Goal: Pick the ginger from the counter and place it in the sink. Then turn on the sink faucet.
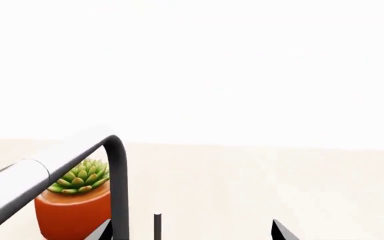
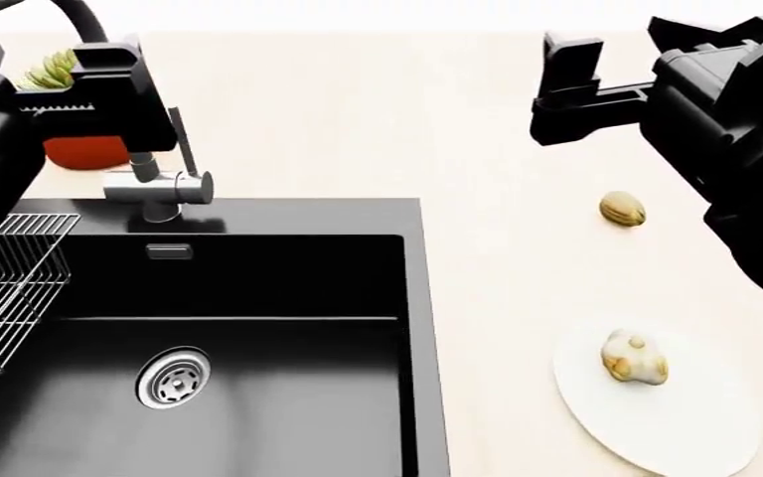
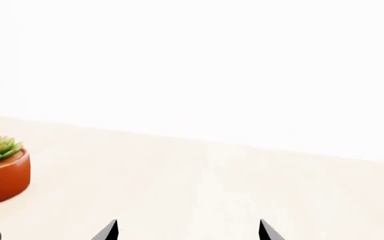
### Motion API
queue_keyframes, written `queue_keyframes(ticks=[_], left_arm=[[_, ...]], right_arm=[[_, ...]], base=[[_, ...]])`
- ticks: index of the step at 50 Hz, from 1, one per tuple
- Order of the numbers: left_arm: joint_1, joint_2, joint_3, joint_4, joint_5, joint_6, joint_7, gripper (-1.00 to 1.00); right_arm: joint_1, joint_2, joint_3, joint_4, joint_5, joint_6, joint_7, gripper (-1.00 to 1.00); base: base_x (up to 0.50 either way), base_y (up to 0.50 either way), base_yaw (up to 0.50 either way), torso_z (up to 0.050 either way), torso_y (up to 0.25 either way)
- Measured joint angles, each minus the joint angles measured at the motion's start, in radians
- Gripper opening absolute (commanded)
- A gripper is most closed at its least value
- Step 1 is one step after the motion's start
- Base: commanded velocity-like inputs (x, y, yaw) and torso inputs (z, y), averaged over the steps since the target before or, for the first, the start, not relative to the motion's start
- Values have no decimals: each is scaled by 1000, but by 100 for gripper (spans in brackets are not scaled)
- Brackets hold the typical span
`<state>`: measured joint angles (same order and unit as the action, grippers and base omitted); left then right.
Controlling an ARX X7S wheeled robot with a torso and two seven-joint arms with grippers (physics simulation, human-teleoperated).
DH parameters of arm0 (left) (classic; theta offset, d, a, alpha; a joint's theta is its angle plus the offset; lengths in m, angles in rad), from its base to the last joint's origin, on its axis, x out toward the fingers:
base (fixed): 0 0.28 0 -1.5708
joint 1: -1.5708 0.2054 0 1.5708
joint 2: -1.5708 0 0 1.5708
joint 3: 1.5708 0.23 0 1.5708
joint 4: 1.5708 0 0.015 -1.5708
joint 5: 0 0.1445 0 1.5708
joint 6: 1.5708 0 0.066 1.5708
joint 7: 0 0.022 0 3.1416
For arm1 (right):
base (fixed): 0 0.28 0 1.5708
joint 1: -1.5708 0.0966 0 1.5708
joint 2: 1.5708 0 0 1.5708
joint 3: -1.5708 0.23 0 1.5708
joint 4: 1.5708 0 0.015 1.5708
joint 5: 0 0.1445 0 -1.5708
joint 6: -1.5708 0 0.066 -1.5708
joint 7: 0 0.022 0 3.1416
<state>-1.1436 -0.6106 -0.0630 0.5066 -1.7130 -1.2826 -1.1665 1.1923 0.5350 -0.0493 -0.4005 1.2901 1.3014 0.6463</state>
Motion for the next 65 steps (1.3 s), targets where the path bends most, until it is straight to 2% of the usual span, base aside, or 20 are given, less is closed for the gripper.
queue_keyframes(ticks=[10,22,30,38,51,65], left_arm=[[15,-2,2,1,23,10,23,100],[48,-3,-1,5,56,25,53,100],[52,-7,1,5,60,32,56,100],[55,-12,3,7,60,38,57,100],[60,-18,7,9,63,49,61,100],[62,-27,11,13,59,58,57,100]], right_arm=[[-50,43,19,-32,23,4,13,100],[-339,196,201,-164,252,21,125,100],[-503,247,277,-177,330,22,173,100],[-635,245,299,-173,254,6,115,100],[-777,225,255,-132,45,-73,-43,100],[-831,225,247,-105,53,-56,-45,100]], base=[[0,0,0,0,0],[0,0,0,0,0],[0,0,0,0,0],[0,0,0,0,0],[0,0,0,0,0],[0,0,0,0,0]])
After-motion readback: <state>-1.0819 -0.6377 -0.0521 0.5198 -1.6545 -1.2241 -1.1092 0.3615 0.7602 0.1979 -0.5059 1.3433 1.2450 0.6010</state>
